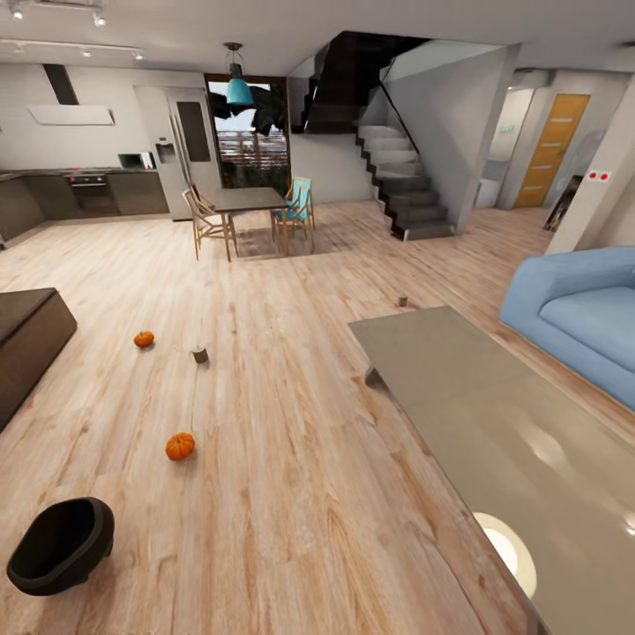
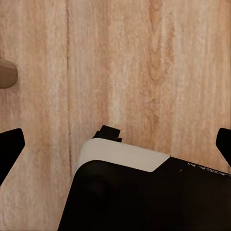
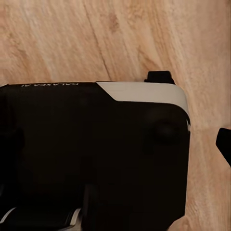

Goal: Place each of the two pumpkins and all three candles from the living room inside a cabinet in the living room (use any cabinet), then make sure every cabinet is closed, and position the cauldron so it is next to a table in the living room.

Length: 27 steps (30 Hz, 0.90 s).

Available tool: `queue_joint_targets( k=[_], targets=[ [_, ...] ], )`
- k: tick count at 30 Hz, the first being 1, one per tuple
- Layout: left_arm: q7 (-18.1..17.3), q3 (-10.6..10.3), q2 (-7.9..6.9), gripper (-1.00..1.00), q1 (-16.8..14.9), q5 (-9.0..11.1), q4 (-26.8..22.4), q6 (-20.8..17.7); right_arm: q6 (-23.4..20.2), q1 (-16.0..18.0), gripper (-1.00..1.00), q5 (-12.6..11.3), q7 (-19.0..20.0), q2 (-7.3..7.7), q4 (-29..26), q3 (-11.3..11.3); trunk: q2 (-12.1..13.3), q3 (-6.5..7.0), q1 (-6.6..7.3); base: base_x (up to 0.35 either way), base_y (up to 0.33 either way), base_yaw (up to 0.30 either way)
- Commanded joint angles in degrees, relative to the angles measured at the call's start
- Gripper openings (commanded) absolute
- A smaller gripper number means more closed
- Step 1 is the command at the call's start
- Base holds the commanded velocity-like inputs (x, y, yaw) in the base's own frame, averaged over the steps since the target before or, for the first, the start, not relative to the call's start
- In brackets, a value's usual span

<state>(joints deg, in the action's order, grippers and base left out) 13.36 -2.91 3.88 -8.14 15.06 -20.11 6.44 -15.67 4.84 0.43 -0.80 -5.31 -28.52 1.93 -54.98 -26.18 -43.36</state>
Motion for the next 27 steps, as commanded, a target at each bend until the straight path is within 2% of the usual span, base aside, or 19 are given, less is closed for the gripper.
queue_joint_targets(
  k=[1, 5, 18, 27],
  targets=[
    [0.27, -0.33, -0.02, 1.00, -0.04, 0.49, 0.05, 0.24, -0.33, -0.01, 1.00, 0.04, -0.08, -0.05, -0.14, 0.19, 0.38, 0.20, 0.22, 0.000, 0.000, 0.189],
    [0.27, -0.41, -0.02, 1.00, -0.04, 0.46, 0.05, 0.24, -0.33, -0.01, 1.00, 0.01, -0.08, -0.05, -0.14, 0.24, 1.98, 1.20, 1.10, 0.000, 0.000, 0.192],
    [0.16, -0.60, 0.07, 1.00, -0.04, 0.17, -0.01, 0.56, -0.33, -0.01, 1.00, 0.01, -0.08, -0.05, -0.14, 0.27, 1.98, 2.10, 1.10, 0.003, 0.000, 0.029],
    [0.10, -0.60, 0.13, 1.00, -0.04, 0.11, -0.01, 0.58, -0.26, -0.01, 1.00, 0.02, -0.08, -0.05, -0.14, 0.27, 1.98, 2.93, 1.10, 0.097, 0.000, 0.000]
  ],
)
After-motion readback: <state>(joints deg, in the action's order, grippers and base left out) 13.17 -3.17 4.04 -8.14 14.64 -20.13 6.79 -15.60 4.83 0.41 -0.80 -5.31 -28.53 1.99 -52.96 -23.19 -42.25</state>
